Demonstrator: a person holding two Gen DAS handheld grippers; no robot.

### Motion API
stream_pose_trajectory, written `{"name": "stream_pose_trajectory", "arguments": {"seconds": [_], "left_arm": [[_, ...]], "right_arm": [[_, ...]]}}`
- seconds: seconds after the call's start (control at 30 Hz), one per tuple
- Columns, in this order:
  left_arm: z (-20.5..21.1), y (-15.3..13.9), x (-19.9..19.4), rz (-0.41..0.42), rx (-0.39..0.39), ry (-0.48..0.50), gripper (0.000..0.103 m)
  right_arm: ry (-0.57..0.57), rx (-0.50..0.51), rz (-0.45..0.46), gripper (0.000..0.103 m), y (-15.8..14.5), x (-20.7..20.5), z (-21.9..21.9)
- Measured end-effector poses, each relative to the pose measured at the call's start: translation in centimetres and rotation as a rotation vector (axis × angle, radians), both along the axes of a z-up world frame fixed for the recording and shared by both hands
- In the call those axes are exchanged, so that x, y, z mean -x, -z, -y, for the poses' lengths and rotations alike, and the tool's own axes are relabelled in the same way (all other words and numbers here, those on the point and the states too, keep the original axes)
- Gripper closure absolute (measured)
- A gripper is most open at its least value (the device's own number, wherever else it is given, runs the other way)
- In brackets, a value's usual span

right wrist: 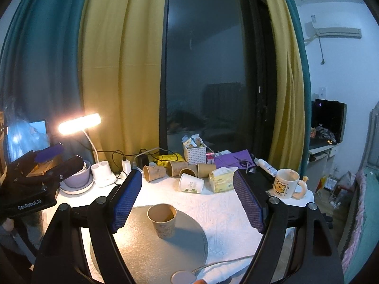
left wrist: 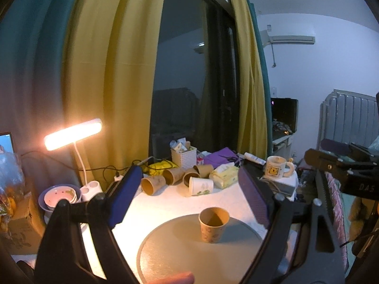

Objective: Flip cup upright

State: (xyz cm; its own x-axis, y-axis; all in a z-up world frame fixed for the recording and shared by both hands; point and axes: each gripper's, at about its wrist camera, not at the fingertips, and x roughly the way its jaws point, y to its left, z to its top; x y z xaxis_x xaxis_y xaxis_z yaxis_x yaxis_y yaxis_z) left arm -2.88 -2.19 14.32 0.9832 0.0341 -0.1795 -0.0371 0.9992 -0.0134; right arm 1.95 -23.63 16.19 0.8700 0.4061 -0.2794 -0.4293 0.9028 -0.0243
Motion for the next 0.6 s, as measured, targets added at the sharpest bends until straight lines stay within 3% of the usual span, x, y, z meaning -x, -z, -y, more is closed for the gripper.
{"name": "stream_pose_trajectory", "arguments": {"seconds": [0.6], "left_arm": [[0.50,0.27,-0.07,-0.013,0.001,0.009,0.018]], "right_arm": [[0.001,-0.005,-0.027,0.021,0.27,-0.66,0.25]]}}
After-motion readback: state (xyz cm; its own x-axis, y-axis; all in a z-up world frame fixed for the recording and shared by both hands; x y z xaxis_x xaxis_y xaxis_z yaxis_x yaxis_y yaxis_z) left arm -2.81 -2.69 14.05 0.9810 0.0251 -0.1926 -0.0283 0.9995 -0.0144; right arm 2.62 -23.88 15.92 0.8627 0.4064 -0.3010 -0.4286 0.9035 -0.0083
